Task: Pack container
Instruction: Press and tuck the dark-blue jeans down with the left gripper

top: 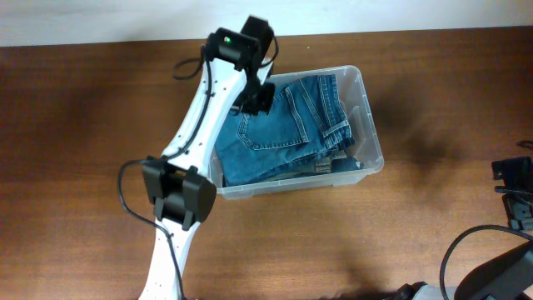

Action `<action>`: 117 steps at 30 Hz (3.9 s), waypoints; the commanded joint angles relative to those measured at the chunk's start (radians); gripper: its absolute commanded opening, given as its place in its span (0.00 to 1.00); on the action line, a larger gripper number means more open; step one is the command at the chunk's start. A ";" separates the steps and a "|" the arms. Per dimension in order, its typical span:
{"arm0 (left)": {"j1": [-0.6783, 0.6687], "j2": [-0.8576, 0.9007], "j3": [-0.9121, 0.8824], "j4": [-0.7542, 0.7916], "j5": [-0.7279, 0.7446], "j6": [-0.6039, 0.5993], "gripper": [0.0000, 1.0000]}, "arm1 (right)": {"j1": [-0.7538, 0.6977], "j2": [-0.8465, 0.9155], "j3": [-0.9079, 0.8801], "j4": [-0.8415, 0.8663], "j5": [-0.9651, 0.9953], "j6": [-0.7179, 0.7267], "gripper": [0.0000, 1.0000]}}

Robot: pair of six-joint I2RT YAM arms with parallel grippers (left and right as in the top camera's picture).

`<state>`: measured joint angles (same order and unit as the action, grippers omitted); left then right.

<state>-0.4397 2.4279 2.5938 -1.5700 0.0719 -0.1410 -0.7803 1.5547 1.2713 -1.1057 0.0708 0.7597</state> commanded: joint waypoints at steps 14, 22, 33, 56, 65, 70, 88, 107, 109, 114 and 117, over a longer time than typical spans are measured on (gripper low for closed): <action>-0.200 0.026 0.064 0.027 0.019 -0.031 0.04 | -0.005 -0.010 -0.002 0.000 0.013 0.008 0.98; -0.221 0.124 0.064 -0.042 0.084 -0.029 0.04 | -0.005 -0.010 -0.002 0.000 0.013 0.008 0.98; -0.231 0.137 0.212 0.041 0.026 0.034 0.04 | -0.005 -0.010 -0.002 0.000 0.013 0.008 0.98; -0.210 0.327 0.283 0.257 -0.030 0.034 0.04 | -0.005 -0.010 -0.002 0.000 0.013 0.008 0.98; -0.219 0.266 0.312 0.220 -0.031 0.034 0.03 | -0.005 -0.010 -0.002 0.000 0.013 0.008 0.98; -0.221 0.135 0.368 0.091 -0.023 0.034 0.04 | -0.005 -0.010 -0.002 0.000 0.013 0.008 0.98; -0.238 0.028 0.129 -0.118 0.108 0.033 0.04 | -0.005 -0.010 -0.002 0.000 0.013 0.008 0.98; -0.269 0.027 -0.187 0.041 0.134 0.031 0.08 | -0.005 -0.010 -0.002 0.000 0.013 0.008 0.98; -0.268 0.024 -0.172 0.046 0.128 0.033 0.11 | -0.005 -0.010 -0.002 0.000 0.013 0.008 0.98; -0.243 -0.013 -0.095 0.027 0.077 0.046 0.38 | -0.005 -0.010 -0.002 0.000 0.013 0.009 0.98; -0.223 -0.044 -0.038 0.015 0.032 0.046 0.79 | -0.005 -0.009 -0.002 0.000 0.013 0.008 0.98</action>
<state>-0.6876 2.4458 2.4935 -1.5509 0.1635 -0.1074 -0.7803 1.5547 1.2713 -1.1057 0.0708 0.7605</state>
